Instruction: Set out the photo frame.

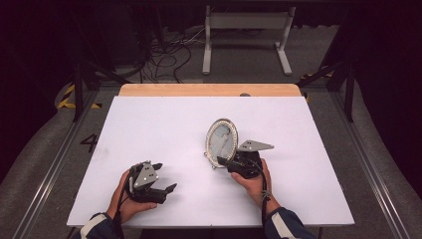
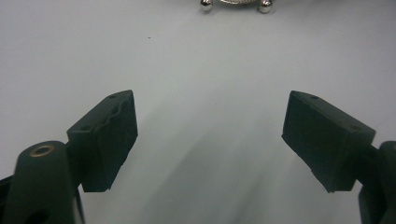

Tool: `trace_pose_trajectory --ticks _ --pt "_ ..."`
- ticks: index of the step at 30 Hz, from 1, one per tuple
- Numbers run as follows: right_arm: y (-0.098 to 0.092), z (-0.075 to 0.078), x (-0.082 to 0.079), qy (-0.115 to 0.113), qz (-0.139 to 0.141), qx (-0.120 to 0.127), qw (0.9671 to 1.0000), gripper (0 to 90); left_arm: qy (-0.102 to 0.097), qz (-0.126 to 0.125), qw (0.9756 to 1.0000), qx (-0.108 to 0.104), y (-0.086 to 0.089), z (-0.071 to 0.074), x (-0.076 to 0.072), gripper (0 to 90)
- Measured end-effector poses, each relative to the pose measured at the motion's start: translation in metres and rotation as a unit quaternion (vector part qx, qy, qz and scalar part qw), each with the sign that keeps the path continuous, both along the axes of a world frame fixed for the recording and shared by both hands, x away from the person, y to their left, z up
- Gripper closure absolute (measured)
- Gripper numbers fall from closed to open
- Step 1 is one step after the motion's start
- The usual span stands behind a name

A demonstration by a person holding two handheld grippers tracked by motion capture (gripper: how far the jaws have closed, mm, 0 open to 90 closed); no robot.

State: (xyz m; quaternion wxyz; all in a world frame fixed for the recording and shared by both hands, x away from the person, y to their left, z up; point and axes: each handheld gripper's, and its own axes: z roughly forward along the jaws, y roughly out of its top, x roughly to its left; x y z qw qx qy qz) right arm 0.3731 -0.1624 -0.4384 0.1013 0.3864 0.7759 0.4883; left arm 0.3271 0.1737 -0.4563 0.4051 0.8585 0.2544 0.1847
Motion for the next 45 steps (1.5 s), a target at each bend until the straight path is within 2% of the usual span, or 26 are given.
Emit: trace_pose_trajectory --ticks 7,9,10,12,13,15,19,23,24,25,26,28,29,31,35,45 --pt "-0.005 0.001 -0.006 0.004 0.004 0.000 1.0000 76.2 -0.001 -0.021 0.9998 0.001 -0.011 0.001 0.006 17.9" --pt "-0.007 0.000 -0.008 -0.001 0.002 -0.001 1.0000 74.5 -0.001 -0.021 0.9998 -0.006 -0.017 0.002 0.015 18.2" --pt "-0.007 0.000 -0.008 -0.001 0.002 -0.001 1.0000 74.5 -0.001 -0.021 0.9998 -0.006 -0.017 0.002 0.015 19.5" --pt "-0.006 0.000 -0.010 -0.006 -0.007 -0.002 1.0000 66.4 0.011 -0.008 0.9996 -0.026 -0.024 0.004 0.027 19.8" --pt "-0.003 -0.001 -0.010 -0.010 -0.019 -0.006 0.9997 58.8 0.013 -0.007 0.9994 -0.033 -0.027 0.005 0.032 19.6" --pt "-0.002 -0.002 -0.010 -0.011 -0.022 -0.006 0.9997 57.2 0.012 -0.007 0.9990 -0.043 -0.033 0.008 0.040 19.5" --pt "0.009 -0.008 -0.008 -0.014 -0.036 0.001 0.9993 54.6 0.016 -0.006 0.9988 -0.047 -0.040 0.008 0.049 17.7" --pt "0.019 -0.016 -0.005 -0.003 -0.038 -0.002 0.9993 56.2 0.022 -0.010 0.9990 -0.038 -0.043 0.005 0.049 16.2" --pt "0.022 -0.019 -0.005 -0.006 -0.046 -0.001 0.9989 62.4 0.023 -0.009 0.9990 -0.036 -0.043 0.005 0.048 15.7" --pt "0.022 -0.019 -0.005 -0.006 -0.046 -0.001 0.9989 62.4 0.023 -0.009 0.9990 -0.036 -0.043 0.005 0.048 15.7" --pt "0.021 -0.018 -0.007 -0.016 -0.047 0.008 0.9988 67.7 0.025 -0.008 0.9990 -0.036 -0.043 0.004 0.047 15.6" --pt "0.021 -0.018 -0.008 -0.015 -0.050 0.012 0.9986 68.9 0.026 -0.009 0.9989 -0.037 -0.043 0.003 0.047 15.6" --pt "0.019 -0.018 -0.007 -0.017 -0.055 0.016 0.9982 73.6 0.027 -0.009 0.9988 -0.038 -0.044 0.003 0.047 15.6" --pt "0.019 -0.019 -0.007 -0.012 -0.056 0.018 0.9982 75.9 0.027 -0.015 0.9988 -0.038 -0.046 0.003 0.045 15.6" --pt "0.015 -0.018 -0.005 -0.012 -0.045 0.015 0.9988 77.9 0.022 -0.022 0.9990 -0.031 -0.049 0.003 0.044 15.5" --pt "0.003 -0.014 -0.003 0.012 -0.002 0.010 0.9999 79.7 0.024 -0.031 0.9989 -0.024 -0.053 0.003 0.045 15.5"
